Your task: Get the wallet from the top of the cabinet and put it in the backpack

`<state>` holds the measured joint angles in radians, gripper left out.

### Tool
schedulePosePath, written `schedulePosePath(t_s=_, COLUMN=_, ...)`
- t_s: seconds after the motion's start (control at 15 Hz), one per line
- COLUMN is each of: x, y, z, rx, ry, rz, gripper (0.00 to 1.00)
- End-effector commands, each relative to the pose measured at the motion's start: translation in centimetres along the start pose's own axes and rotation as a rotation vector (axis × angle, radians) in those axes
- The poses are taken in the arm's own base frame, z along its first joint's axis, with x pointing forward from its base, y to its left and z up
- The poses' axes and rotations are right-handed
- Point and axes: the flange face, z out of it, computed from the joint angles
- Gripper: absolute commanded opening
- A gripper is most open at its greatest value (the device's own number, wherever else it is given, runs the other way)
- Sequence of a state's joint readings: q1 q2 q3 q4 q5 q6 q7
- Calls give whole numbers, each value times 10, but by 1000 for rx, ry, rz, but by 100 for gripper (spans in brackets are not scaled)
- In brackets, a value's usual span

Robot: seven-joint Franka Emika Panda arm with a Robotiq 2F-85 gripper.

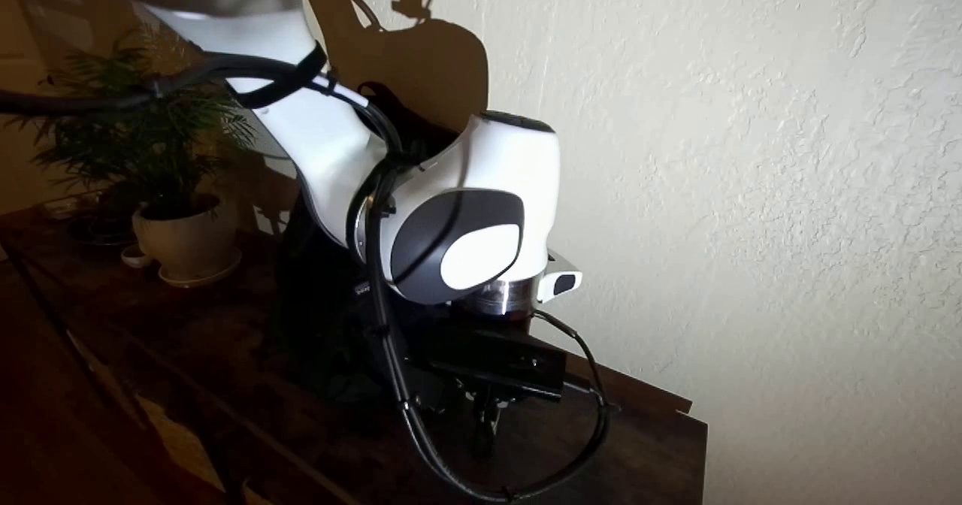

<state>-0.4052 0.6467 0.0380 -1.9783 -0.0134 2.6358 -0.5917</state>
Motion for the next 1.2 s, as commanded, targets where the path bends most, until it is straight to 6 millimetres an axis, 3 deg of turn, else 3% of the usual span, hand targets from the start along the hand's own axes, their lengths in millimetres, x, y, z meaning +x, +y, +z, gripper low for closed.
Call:
schedulePosePath(t_s=0.0, x=-12, y=-6, z=-45, rx=-2, ry=-15, rz=30, gripper=4)
schedulePosePath(t_s=0.47, x=-5, y=-6, z=-110, rx=-43, ry=21, rz=27, gripper=4)
schedulePosePath(t_s=1.13, x=13, y=-30, z=-197, rx=-122, ry=112, rz=-21, gripper=4)
